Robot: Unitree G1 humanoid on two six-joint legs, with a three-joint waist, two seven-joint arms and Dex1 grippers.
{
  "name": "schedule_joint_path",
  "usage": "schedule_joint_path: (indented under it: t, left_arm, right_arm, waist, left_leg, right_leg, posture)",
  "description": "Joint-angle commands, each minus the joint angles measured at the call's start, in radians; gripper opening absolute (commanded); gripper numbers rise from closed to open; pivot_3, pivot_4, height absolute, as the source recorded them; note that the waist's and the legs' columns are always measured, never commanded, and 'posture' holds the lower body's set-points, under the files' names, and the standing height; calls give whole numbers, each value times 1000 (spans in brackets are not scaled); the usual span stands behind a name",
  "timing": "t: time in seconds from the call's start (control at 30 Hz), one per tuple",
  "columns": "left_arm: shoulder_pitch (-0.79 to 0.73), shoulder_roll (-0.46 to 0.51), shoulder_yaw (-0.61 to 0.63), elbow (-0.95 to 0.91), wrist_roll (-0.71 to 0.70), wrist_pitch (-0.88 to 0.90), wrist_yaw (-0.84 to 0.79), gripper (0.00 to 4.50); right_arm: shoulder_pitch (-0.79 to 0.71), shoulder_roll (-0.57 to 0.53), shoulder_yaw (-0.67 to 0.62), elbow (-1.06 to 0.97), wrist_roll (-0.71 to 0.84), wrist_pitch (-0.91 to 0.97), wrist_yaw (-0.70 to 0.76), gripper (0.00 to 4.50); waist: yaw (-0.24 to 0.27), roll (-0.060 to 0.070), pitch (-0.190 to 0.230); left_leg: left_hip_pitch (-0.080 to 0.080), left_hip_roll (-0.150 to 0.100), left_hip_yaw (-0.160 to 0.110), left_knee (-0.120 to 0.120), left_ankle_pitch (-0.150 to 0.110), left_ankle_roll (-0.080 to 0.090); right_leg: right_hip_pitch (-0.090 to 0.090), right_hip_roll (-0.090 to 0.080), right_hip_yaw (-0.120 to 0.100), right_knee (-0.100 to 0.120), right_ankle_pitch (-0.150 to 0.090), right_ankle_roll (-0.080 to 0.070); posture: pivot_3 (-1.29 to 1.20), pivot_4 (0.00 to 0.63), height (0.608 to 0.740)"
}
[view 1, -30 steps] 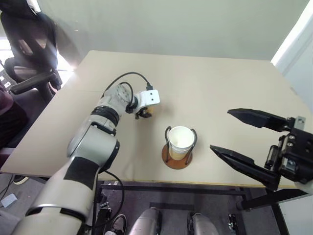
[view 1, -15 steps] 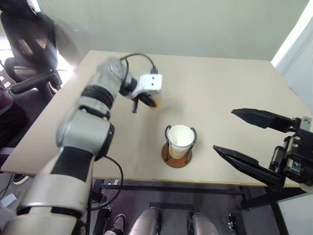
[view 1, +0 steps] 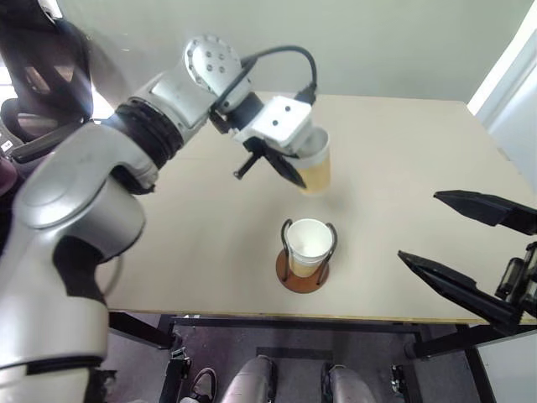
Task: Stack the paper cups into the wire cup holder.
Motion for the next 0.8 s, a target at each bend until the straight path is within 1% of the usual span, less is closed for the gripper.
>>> schedule_joint_path:
  t: [0.03,0.13,0.23,0.37,0.43,0.57,0.8]
  left_arm:
    - [-107,54,-150,-116,-187,-64,-33,41]
    - [-161,59,-259,-132,-245,-120,-33,41]
    - [-191,49,-317,-125,-286,-145,-33,41]
    - [-229,36,-439,-110,-275,-217,-33,41]
    - [-237,19,-476,-102,-275,-246,-33,41]
    - [-250,-8,-537,-104,-281,-291,-33,41]
    - [-238,-55,-554,-61,-279,-304,-33,41]
  right_arm:
    - [0,-18,-43,2,22,-17,-21,3833]
    - [-1,-27,-47,2,40,-14,-44,3833]
    - [-5,-33,-56,2,61,-5,-62,3833]
    - [-7,-37,-80,2,86,10,-80,3833]
    - [-10,-38,-82,2,93,15,-86,3833]
    - [-26,-42,-69,2,97,14,-104,3833]
    - [-47,-44,-67,2,125,29,-126,3833]
  waist:
    - [0,0,0]
    - [1,0,0]
    - [1,1,1]
    - [0,1,1]
    - [0,1,1]
    - [0,0,1]
    - [0,0,1]
  left_leg:
    - [0,0,0,1,-1,-1]
    - [2,0,-1,3,-2,1]
    - [4,0,-1,6,-4,4]
    - [4,0,-2,10,-4,3]
    - [4,0,-2,11,-4,3]
    - [4,0,-2,12,-4,3]
    - [4,0,-2,13,-4,2]
  right_leg:
    - [0,0,0,0,-1,0]
    - [3,0,0,0,-1,-1]
    - [7,0,-1,1,-2,-2]
    - [7,0,-1,5,-5,-6]
    - [7,0,0,6,-8,-11]
    - [7,0,0,9,-9,-12]
    - [5,0,-1,15,-12,-15]
  posture:
    - [0,150,740]
    - [0,150,740]
    - [0,150,740]
    - [0,150,740]
    - [0,150,740]
    - [0,150,740]
    - [0,150,740]
